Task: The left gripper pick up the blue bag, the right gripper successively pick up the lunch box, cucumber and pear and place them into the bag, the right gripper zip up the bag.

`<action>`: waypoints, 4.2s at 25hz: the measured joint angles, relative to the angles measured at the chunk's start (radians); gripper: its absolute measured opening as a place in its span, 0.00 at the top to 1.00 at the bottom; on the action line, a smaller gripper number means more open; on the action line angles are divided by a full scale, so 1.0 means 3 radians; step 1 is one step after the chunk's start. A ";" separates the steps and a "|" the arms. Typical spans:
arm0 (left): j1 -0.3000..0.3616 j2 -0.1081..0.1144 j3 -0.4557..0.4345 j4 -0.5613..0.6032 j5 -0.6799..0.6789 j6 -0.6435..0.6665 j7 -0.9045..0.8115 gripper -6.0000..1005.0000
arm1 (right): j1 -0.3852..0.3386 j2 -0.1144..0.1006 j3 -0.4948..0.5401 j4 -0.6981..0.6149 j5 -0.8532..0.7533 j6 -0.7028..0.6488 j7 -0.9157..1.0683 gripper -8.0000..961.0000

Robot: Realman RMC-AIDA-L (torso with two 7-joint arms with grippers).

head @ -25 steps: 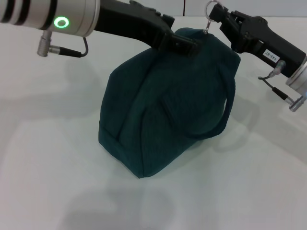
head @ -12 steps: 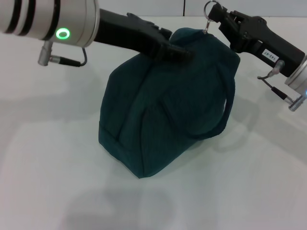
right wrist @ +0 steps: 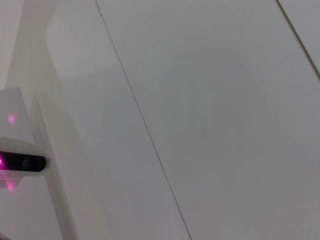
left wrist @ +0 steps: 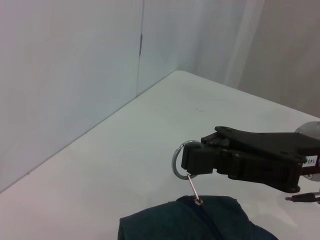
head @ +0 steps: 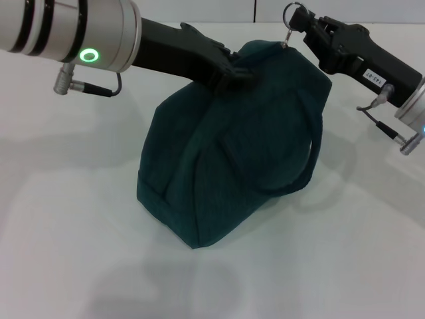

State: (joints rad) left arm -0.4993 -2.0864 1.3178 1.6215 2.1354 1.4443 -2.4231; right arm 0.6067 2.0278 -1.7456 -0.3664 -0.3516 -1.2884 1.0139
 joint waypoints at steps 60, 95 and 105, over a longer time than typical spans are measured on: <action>0.0141 -0.0009 -0.0139 -0.0345 -0.0810 -0.0120 0.0721 0.92 | -0.0458 -0.0007 0.0081 0.0404 0.0395 0.0116 0.0006 0.82; 0.1713 -0.0014 -0.0609 -0.0993 -0.1669 0.0638 0.2934 0.12 | -0.0691 -0.0532 0.0177 0.0270 -0.1434 -0.1907 -0.0809 0.10; 0.1384 0.0004 -0.1264 -0.2787 -0.1190 0.0605 0.4205 0.12 | -0.0928 -0.0296 0.0166 0.0435 -0.1720 -0.0990 -0.1245 0.10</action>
State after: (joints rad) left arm -0.0841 -2.0851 0.9385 0.7855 1.7786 1.6258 -1.1616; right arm 0.3282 1.9390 -1.6957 -0.2358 -0.8676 -1.5853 0.6404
